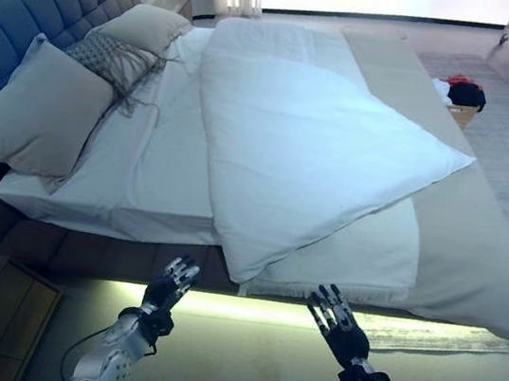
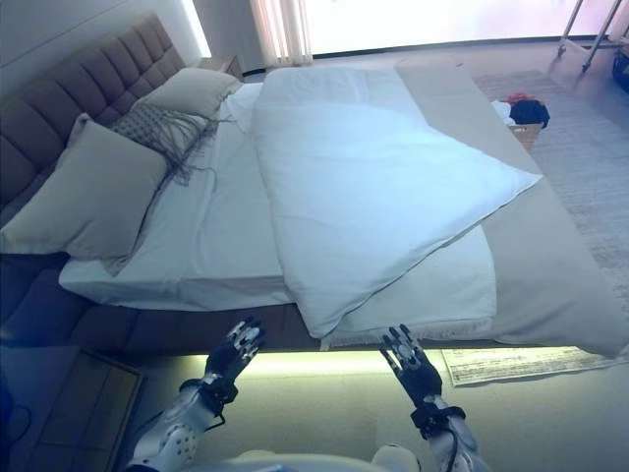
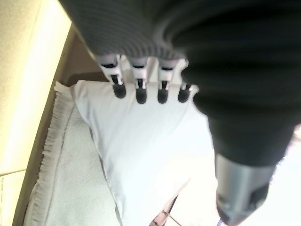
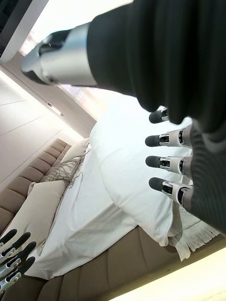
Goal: Make the bed neatly
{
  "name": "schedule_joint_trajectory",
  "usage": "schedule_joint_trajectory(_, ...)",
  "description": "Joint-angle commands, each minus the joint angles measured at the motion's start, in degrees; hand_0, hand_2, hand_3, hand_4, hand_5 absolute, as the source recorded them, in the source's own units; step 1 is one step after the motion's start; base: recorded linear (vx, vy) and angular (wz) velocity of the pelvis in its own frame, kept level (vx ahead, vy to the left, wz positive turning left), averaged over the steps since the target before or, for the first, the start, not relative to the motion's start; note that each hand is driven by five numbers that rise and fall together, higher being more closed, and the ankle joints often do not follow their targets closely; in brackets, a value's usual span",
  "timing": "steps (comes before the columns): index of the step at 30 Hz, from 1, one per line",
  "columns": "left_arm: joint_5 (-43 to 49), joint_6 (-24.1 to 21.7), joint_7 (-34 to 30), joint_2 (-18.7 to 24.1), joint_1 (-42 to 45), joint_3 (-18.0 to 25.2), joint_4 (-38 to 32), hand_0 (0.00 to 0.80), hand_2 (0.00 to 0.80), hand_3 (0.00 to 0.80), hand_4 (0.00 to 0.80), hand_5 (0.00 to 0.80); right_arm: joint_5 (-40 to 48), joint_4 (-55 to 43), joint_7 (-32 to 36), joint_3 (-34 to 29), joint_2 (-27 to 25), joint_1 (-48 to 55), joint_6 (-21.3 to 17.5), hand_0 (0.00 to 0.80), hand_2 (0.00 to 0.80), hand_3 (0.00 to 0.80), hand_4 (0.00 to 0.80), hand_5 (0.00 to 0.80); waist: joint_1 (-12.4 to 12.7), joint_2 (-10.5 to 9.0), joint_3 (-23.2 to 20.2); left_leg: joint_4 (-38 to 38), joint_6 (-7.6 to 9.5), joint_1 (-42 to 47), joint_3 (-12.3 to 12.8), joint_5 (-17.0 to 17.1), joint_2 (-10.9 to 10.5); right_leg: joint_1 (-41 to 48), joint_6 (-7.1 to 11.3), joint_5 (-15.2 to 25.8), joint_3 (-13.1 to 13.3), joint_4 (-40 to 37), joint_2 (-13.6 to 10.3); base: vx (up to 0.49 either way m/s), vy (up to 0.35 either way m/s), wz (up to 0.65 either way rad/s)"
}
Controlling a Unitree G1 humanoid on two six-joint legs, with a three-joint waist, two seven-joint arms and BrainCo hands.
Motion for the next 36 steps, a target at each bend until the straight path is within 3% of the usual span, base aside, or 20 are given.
schedule_joint_trajectory(1, 2.55, -3.18, -0.79, 3.28, 1.22, 4.54, -6.93, 0.000, 0.000, 0.000, 0.000, 0.000, 1.19, -1.79, 1.98, -1.03, 3.19, -0.91, -1.10, 0.000, 0.000, 0.000, 0.000, 0.000, -0.62, -4.45, 1.85, 2.40, -1.38, -0.69, 0.43, -3.20, -0.44, 12.30, 6.66, 19.70, -1.82, -25.65, -2.22, 0.008, -0.043, -0.01)
schedule_joint_trajectory(6, 1.22, -4.17, -0.68, 2.94, 2.85, 5.22, -7.87, 0.000, 0.000, 0.000, 0.000, 0.000, 0.30, -1.86, 2.09, -0.77, 2.65, -0.70, -0.28, 0.000, 0.000, 0.000, 0.000, 0.000, -0.48, -4.88, 1.98, 4.56, -1.25, -0.74, -0.65, -4.77, -0.61, 12.55, 6.05, 19.69, -0.60, -26.70, -1.02, 0.012, -0.069, -0.08)
schedule_joint_trajectory(10, 0.99, -4.22, -0.03, 2.37, 3.13, 4.97, -7.46, 0.000, 0.000, 0.000, 0.000, 0.000, 0.00, -1.23, 1.03, -0.46, 1.69, -1.90, 0.17, 0.000, 0.000, 0.000, 0.000, 0.000, 0.27, -5.08, 2.49, 6.97, -0.58, -2.13, -3.16, -6.22, -2.53, 12.67, 5.83, 20.15, 0.94, -27.63, -0.55, 0.008, -0.016, -0.27)
schedule_joint_trajectory(15, 1.22, -3.73, -1.62, 2.72, 2.86, 4.34, -7.00, 0.000, 0.000, 0.000, 0.000, 0.000, 0.95, -1.08, 0.15, -1.57, 1.96, -1.66, -0.32, 0.000, 0.000, 0.000, 0.000, 0.000, -0.48, -4.22, 2.18, 3.37, -0.61, -0.91, -1.91, -4.35, -2.23, 12.04, 6.28, 20.44, 0.74, -26.79, -1.18, 0.024, 0.083, -0.14)
schedule_joint_trajectory(22, -0.16, -2.86, -2.48, 3.92, 0.80, 4.20, -6.14, 0.000, 0.000, 0.000, 0.000, 0.000, -0.53, -2.61, 0.01, -2.42, 3.08, -0.71, 0.33, 0.000, 0.000, 0.000, 0.000, 0.000, -1.34, -3.81, 2.52, 4.09, 0.12, -0.91, 0.75, -4.74, -2.54, 10.43, 7.08, 19.86, -1.39, -22.03, -4.78, 0.006, 0.093, 0.17)
schedule_joint_trajectory(27, -0.64, -2.45, -3.12, 3.67, -2.41, 2.50, -4.37, 0.000, 0.000, 0.000, 0.000, 0.000, -0.04, -1.59, -0.97, -2.98, 2.52, -1.28, -0.83, 0.000, 0.000, 0.000, 0.000, 0.000, -1.32, -3.49, 3.00, 2.04, 0.36, -0.16, -1.62, -5.21, -3.67, 10.29, 8.06, 18.92, -0.90, -20.41, -5.43, -0.031, 0.091, 0.30)
schedule_joint_trajectory(28, -0.12, -2.62, -2.95, 3.36, -2.77, 2.13, -4.19, 0.000, 0.000, 0.000, 0.000, 0.000, -0.80, -1.34, -2.41, -3.18, 2.41, -1.76, -0.07, 0.000, 0.000, 0.000, 0.000, 0.000, -1.38, -3.56, 2.92, 1.65, 0.86, -0.45, -1.14, -4.05, -4.24, 9.84, 7.55, 19.83, -1.02, -20.51, -5.75, -0.050, 0.144, 0.20)
schedule_joint_trajectory(32, -0.42, -3.00, -0.51, 3.00, -2.42, 1.83, -5.64, 0.000, 0.000, 0.000, 0.000, 0.000, -0.85, -0.53, -1.67, -3.53, 2.97, -2.93, 0.34, 0.000, 0.000, 0.000, 0.000, 0.000, -0.84, -3.36, 2.95, 1.96, 2.40, -0.28, -1.89, -5.21, -5.94, 8.90, 7.74, 21.10, 0.21, -17.88, -8.24, -0.016, 0.161, 0.13)
schedule_joint_trajectory(36, 1.16, -3.59, -0.78, 2.91, -2.75, 1.79, -3.96, 0.000, 0.000, 0.000, 0.000, 0.000, -1.18, -1.67, -2.89, -2.74, 3.90, -3.44, -0.88, 0.000, 0.000, 0.000, 0.000, 0.000, -0.45, -2.58, 3.15, 2.38, 5.58, -1.12, -4.91, -5.67, -9.51, 3.44, 7.11, 24.06, 4.08, -3.39, -12.07, 0.034, 0.320, 0.11)
